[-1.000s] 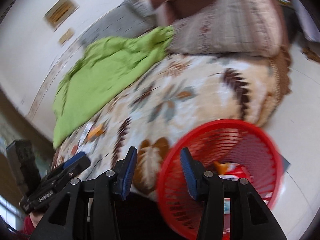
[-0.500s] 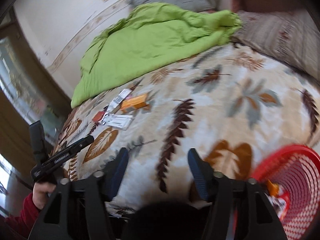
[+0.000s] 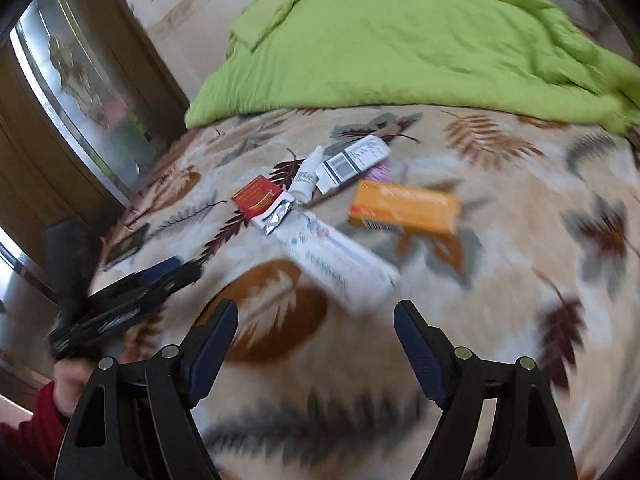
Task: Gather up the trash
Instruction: 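Return both open tools to the remaining trash on the bed, then grasp the white medicine box with the right tool while the left tool grasps the red cigarette pack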
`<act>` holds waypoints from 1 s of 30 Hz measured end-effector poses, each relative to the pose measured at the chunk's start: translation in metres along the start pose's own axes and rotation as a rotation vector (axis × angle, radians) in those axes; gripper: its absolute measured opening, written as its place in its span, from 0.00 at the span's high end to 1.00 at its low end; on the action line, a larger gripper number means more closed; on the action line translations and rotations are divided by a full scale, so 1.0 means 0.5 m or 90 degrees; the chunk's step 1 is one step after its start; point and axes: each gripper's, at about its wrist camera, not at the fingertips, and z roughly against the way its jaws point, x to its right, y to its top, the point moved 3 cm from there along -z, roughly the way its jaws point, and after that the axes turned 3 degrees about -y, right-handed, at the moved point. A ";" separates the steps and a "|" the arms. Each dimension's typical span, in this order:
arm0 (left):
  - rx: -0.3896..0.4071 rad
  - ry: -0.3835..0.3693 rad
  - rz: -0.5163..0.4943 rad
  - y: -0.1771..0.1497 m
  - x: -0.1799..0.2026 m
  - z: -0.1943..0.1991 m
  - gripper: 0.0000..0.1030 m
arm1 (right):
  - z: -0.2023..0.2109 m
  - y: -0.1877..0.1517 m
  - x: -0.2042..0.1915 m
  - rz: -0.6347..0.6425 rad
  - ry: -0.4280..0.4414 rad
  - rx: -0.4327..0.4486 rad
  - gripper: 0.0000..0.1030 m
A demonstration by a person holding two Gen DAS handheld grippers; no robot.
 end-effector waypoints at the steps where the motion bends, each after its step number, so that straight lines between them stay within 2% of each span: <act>1: 0.005 0.000 0.001 0.003 -0.003 0.001 0.33 | -0.027 0.018 0.000 0.002 -0.011 -0.004 0.18; 4: 0.017 -0.002 0.000 0.013 -0.014 0.005 0.33 | -0.103 0.063 0.006 0.002 -0.032 -0.024 0.18; 7: 0.022 -0.006 -0.001 0.022 -0.020 0.003 0.33 | -0.166 0.080 0.030 -0.019 -0.051 -0.045 0.18; 9: 0.021 -0.006 0.000 0.028 -0.025 -0.002 0.33 | -0.189 0.078 0.040 -0.040 -0.042 -0.067 0.18; 11: 0.018 -0.015 0.005 0.034 -0.027 -0.009 0.33 | -0.197 0.065 0.033 -0.055 -0.003 -0.088 0.18; 12: 0.017 -0.017 0.007 0.037 -0.028 -0.012 0.33 | -0.195 0.056 0.023 -0.051 0.011 -0.095 0.18; 15: 0.017 -0.020 0.007 0.044 -0.026 -0.022 0.33 | -0.184 0.028 -0.029 0.009 0.005 -0.104 0.18; 17: 0.017 -0.023 0.009 0.048 -0.025 -0.026 0.33 | -0.188 0.016 -0.055 0.046 -0.036 -0.096 0.18; 20: 0.018 -0.026 0.018 0.054 -0.028 -0.030 0.33 | -0.197 0.004 -0.068 0.084 -0.117 -0.075 0.39; 21: 0.018 -0.026 0.020 0.060 -0.029 -0.033 0.33 | -0.192 0.001 -0.066 0.079 -0.120 -0.066 0.40; 23: 0.016 -0.028 0.025 0.075 -0.031 -0.042 0.32 | -0.173 -0.003 -0.052 0.039 -0.081 -0.054 0.40; 26: 0.014 -0.031 0.037 0.114 -0.034 -0.065 0.32 | -0.140 -0.012 -0.034 -0.019 -0.050 -0.037 0.40; 30: 0.001 -0.042 0.042 0.185 -0.032 -0.127 0.31 | -0.082 -0.037 -0.006 -0.110 0.015 -0.003 0.40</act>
